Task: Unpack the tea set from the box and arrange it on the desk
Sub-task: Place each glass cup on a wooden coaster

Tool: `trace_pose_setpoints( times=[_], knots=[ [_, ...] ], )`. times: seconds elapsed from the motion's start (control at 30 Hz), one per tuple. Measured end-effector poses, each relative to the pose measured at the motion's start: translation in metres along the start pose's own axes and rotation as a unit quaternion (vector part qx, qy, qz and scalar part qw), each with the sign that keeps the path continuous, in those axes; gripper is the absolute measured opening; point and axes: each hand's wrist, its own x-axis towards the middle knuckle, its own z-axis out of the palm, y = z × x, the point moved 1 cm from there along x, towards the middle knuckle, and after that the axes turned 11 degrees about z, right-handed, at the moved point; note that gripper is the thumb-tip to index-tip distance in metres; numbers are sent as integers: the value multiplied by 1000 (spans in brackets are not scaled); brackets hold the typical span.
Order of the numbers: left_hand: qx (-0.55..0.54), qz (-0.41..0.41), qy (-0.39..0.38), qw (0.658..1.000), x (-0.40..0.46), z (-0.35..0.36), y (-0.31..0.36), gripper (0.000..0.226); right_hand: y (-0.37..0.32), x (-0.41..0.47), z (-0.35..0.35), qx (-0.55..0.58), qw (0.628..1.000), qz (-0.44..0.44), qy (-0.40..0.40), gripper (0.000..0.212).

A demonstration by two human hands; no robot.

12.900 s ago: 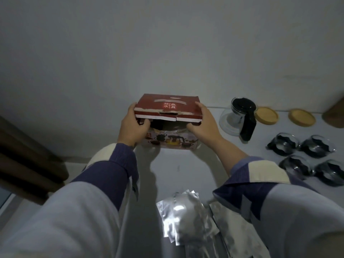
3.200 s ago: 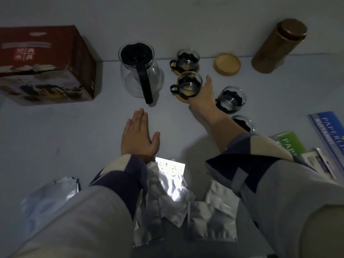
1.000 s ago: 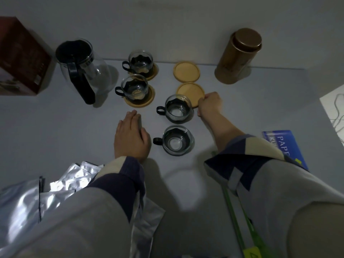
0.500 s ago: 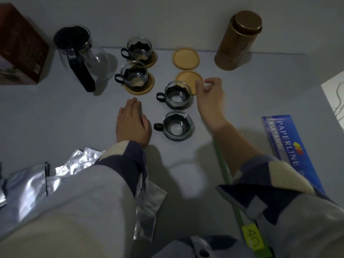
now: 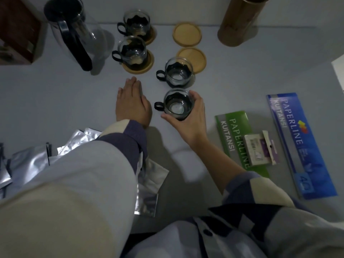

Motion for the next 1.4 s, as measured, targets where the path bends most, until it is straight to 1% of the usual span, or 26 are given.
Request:
trace_pose_setpoints(
  times=[0.17, 0.3, 0.4, 0.53, 0.67, 0.8, 0.97, 1.13, 1.23, 1.4],
  knots=[
    [9, 5, -13, 1000, 0, -2, 1, 53, 2, 0, 2, -29, 999, -15, 25, 88],
    [10, 5, -20, 1000, 1, -3, 1, 53, 2, -1, -1, -35, 999, -8, 30, 85],
    [8, 1, -23, 1000, 0, -3, 1, 53, -3, -1, -5, -32, 999, 3, 21, 85],
    [10, -2, -26, 1000, 1, -2, 2, 54, -24, 10, -22, -13, 999, -4, 35, 84],
    [9, 0, -28, 1000, 1, -2, 1, 55, -50, 38, -36, -7, 999, -3, 48, 84],
    [5, -2, -21, 1000, 2, -3, 1, 60, -75, 82, -41, -7, 998, -22, 66, 83],
    [3, -7, -19, 1000, 4, -1, -1, 61, -100, 144, -36, -6, 996, 9, 83, 85],
    [-6, -12, -7, 1000, 2, -3, -2, 57, -103, 188, -16, -36, 996, 2, 84, 88],
    [-12, -12, 2, 1000, 1, -5, -2, 56, -103, 205, -8, -53, 996, 13, 75, 90],
    [-13, -15, 13, 1000, 0, -5, -3, 55, -99, 223, -7, -101, 991, 17, 86, 85]
  ],
)
